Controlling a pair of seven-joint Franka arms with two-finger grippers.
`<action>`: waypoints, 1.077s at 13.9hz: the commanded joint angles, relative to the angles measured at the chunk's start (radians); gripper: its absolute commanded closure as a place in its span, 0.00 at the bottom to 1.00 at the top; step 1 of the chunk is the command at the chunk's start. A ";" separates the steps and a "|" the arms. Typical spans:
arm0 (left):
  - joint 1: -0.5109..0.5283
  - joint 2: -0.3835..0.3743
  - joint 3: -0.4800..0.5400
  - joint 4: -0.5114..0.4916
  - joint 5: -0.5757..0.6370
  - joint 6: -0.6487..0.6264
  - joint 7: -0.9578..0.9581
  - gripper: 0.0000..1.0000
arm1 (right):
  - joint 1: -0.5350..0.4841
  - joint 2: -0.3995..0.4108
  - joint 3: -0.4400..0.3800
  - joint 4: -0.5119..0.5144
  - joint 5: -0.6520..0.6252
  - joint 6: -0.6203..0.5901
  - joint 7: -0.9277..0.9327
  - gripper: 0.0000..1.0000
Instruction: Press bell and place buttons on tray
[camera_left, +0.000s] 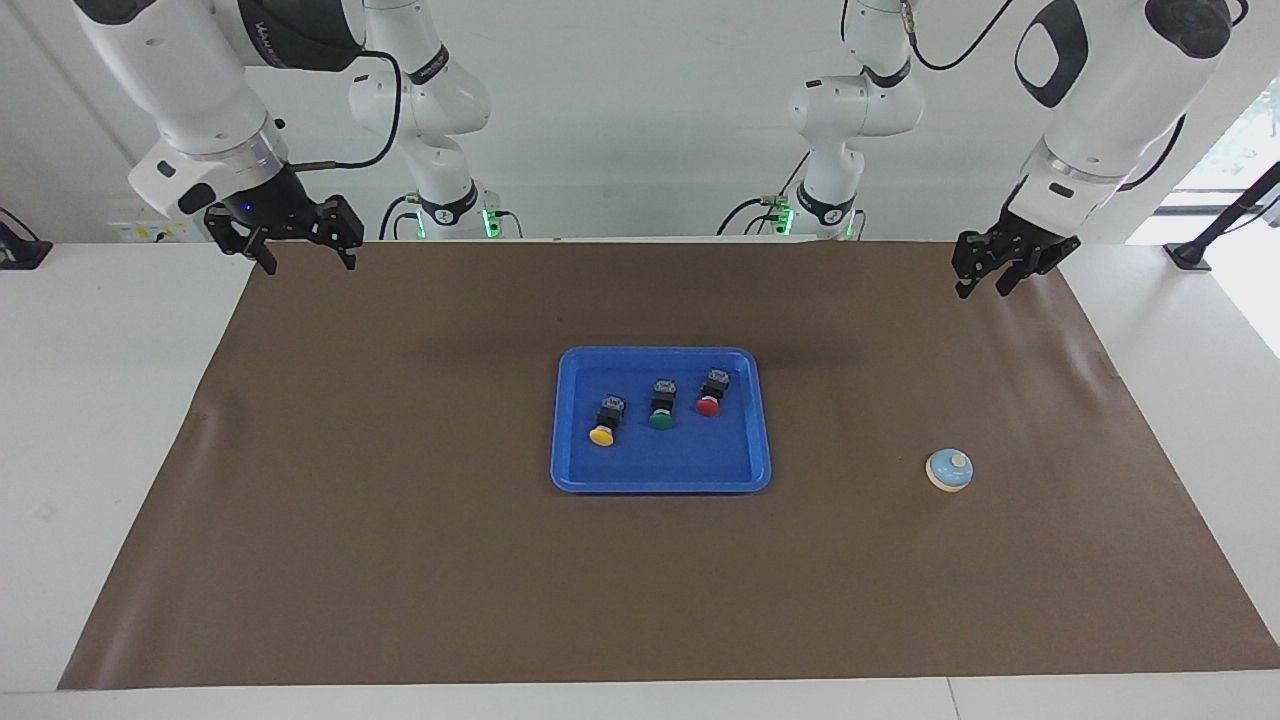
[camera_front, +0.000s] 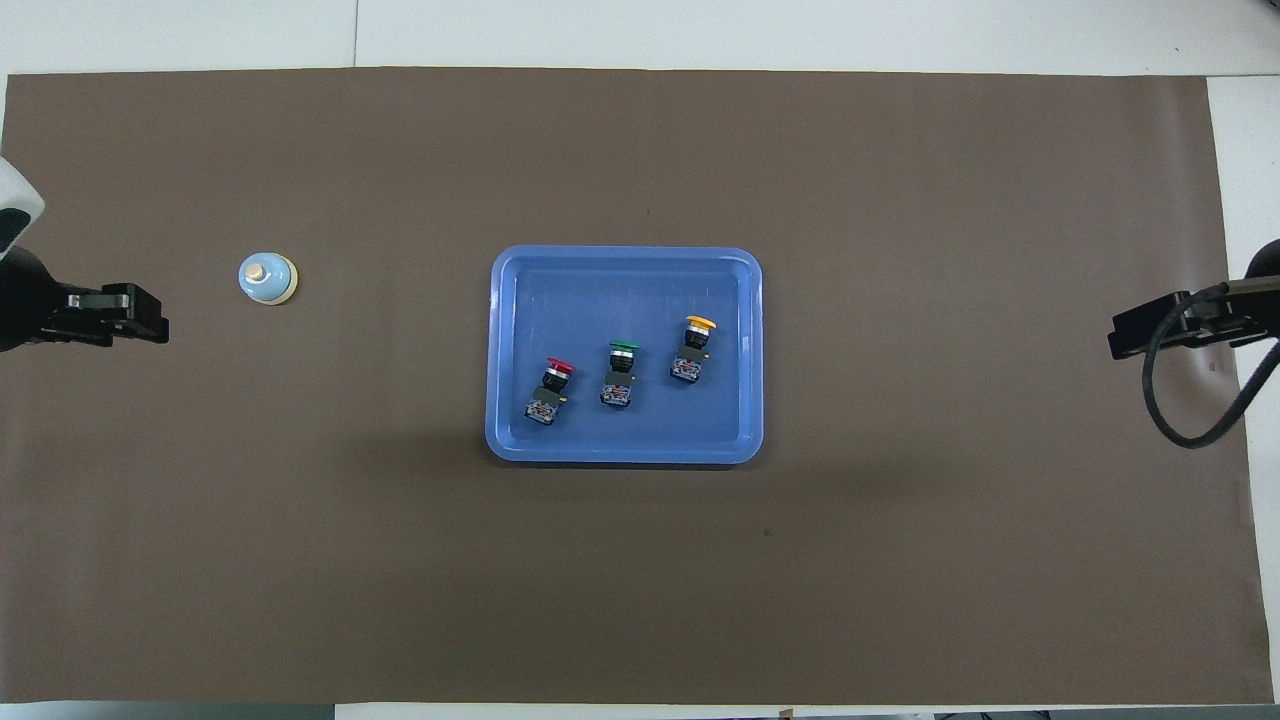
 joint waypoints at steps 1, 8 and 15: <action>0.009 0.101 0.000 -0.043 -0.010 0.162 -0.007 1.00 | -0.022 -0.020 0.015 -0.021 -0.004 0.005 -0.005 0.00; 0.035 0.362 0.003 0.000 -0.004 0.421 -0.002 1.00 | -0.022 -0.020 0.015 -0.021 -0.004 0.005 -0.005 0.00; 0.055 0.419 0.005 0.009 -0.004 0.495 0.000 1.00 | -0.022 -0.020 0.015 -0.021 -0.004 0.005 -0.005 0.00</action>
